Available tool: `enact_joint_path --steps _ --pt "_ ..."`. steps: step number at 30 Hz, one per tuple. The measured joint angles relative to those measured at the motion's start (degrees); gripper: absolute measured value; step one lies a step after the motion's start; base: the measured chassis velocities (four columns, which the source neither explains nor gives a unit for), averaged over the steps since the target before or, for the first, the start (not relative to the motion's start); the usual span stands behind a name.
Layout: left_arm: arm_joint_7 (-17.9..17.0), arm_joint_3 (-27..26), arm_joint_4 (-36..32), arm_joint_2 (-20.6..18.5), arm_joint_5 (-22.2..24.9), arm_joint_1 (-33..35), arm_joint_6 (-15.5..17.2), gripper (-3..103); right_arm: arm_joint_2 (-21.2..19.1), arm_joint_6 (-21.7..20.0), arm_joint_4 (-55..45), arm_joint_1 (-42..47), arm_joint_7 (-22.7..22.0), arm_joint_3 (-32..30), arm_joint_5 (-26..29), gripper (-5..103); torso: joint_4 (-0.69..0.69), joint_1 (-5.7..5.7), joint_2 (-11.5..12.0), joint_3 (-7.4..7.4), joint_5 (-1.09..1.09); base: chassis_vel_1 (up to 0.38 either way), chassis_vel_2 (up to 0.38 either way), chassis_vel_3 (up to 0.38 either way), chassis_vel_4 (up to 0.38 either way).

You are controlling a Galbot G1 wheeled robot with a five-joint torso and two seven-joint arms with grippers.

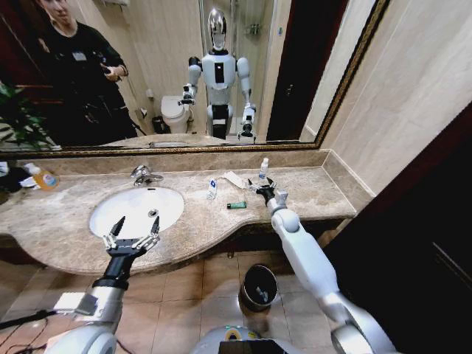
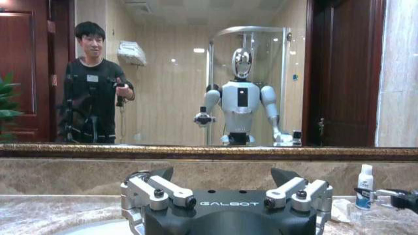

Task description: Pick up the trash from the sink and place it in the trash bin.

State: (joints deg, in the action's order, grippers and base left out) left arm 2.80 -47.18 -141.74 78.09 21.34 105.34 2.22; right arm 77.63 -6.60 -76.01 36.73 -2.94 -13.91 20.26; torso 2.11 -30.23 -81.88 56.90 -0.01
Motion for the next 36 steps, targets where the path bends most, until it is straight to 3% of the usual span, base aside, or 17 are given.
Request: enact_joint_path --steps 13,21,36 --pt "0.00 0.00 0.00 0.00 0.00 0.00 0.00 100 2.34 0.48 11.26 -6.42 -0.36 -1.37 -0.51 100 0.01 0.00 0.00 0.00 0.01 0.000 0.000 0.000 0.000" --pt "0.00 0.00 0.00 0.00 0.00 0.00 0.00 100 1.14 1.06 14.19 -7.27 -2.38 -3.27 -1.62 100 -0.02 0.01 0.00 0.00 0.01 0.000 0.000 0.000 0.000" --pt "0.00 0.00 0.00 0.00 0.00 0.00 0.00 100 3.64 2.91 20.98 -12.99 -0.24 -2.55 -2.80 100 0.00 0.01 -0.01 0.00 0.01 0.000 0.000 0.000 0.000"
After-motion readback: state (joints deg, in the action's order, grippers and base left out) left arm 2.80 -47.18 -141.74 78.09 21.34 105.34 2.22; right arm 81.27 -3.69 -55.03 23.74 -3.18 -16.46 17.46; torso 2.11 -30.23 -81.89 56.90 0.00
